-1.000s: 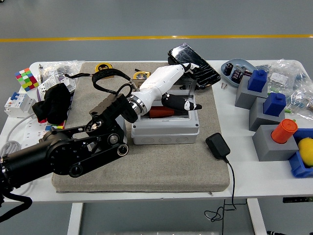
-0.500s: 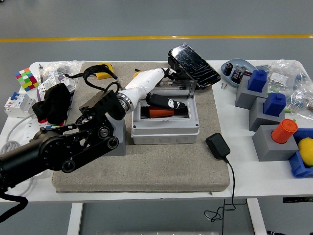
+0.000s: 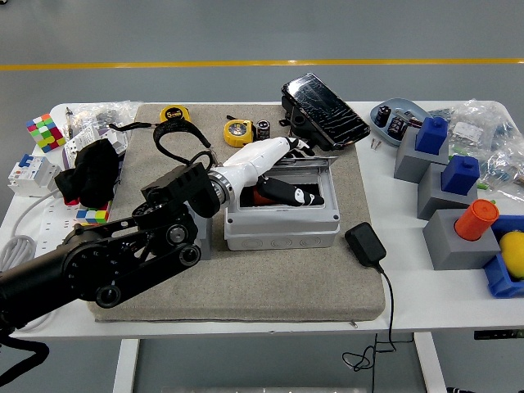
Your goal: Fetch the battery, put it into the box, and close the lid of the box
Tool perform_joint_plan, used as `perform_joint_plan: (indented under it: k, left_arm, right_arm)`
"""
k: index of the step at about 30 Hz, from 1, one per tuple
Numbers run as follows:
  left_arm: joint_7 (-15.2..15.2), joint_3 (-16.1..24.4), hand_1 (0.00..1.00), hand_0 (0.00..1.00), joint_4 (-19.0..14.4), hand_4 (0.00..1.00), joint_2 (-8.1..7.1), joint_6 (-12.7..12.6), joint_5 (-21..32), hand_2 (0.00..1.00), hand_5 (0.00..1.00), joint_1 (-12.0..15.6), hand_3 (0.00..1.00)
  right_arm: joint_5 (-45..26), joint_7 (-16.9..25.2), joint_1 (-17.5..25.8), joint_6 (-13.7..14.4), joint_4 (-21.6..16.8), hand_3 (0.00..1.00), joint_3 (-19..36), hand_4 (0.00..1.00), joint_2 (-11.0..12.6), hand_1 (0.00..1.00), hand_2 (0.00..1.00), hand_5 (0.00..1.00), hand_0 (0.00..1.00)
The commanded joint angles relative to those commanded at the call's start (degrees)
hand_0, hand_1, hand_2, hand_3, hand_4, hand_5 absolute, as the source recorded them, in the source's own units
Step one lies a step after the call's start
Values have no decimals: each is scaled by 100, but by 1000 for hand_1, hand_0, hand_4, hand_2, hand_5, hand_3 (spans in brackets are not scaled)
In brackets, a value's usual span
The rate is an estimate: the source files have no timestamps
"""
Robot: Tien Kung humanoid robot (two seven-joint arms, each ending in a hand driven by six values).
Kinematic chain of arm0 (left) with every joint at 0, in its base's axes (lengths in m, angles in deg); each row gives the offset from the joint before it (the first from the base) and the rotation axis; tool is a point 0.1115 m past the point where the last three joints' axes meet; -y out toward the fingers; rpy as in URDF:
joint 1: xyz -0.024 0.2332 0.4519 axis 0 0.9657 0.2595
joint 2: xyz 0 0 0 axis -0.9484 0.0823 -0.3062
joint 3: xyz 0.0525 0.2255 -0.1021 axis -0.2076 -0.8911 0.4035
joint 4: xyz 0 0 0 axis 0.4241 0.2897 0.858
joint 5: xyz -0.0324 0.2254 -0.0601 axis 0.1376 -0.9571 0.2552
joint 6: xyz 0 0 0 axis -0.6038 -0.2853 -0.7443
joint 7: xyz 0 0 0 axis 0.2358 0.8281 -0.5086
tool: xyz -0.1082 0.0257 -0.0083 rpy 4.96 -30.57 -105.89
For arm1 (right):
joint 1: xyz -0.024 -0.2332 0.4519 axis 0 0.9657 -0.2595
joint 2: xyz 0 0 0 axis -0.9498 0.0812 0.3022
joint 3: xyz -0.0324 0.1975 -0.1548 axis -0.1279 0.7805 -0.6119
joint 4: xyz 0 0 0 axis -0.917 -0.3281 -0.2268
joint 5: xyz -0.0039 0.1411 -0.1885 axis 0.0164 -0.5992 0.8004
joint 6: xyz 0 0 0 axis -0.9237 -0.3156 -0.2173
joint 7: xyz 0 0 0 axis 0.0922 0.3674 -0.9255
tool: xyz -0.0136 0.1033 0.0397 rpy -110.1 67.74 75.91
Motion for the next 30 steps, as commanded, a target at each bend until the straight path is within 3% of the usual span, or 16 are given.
perform_joint_plan:
  k: [4,9,20,24,30]
  left_arm:
    - [44,-118,792,623,87,998,22,-15,134,764,497,47,817]
    - [76,2,799,632,-86,998,-17,-20,213,770,508,122,818]
    - [337,851,792,622,-684,998,-221,-254,153,763,519,466,812]
    - [613,1280,786,618,-798,998,-335,-525,220,754,521,673,803]
    - [1430,2062,777,607,-985,998,-583,-1220,867,738,523,1219,789]
  right_arm:
    - [11,-2,4,-1,0,532,-5,901,-3,660,622,486,670]
    - [2,-2,21,-2,4,532,-1,900,-5,660,622,488,667]
    - [31,-4,28,-5,9,532,13,902,-14,660,621,491,668]
    - [43,-5,24,-4,11,531,30,901,-17,659,621,492,668]
    - [68,-6,33,-7,13,532,71,902,-24,659,622,492,669]
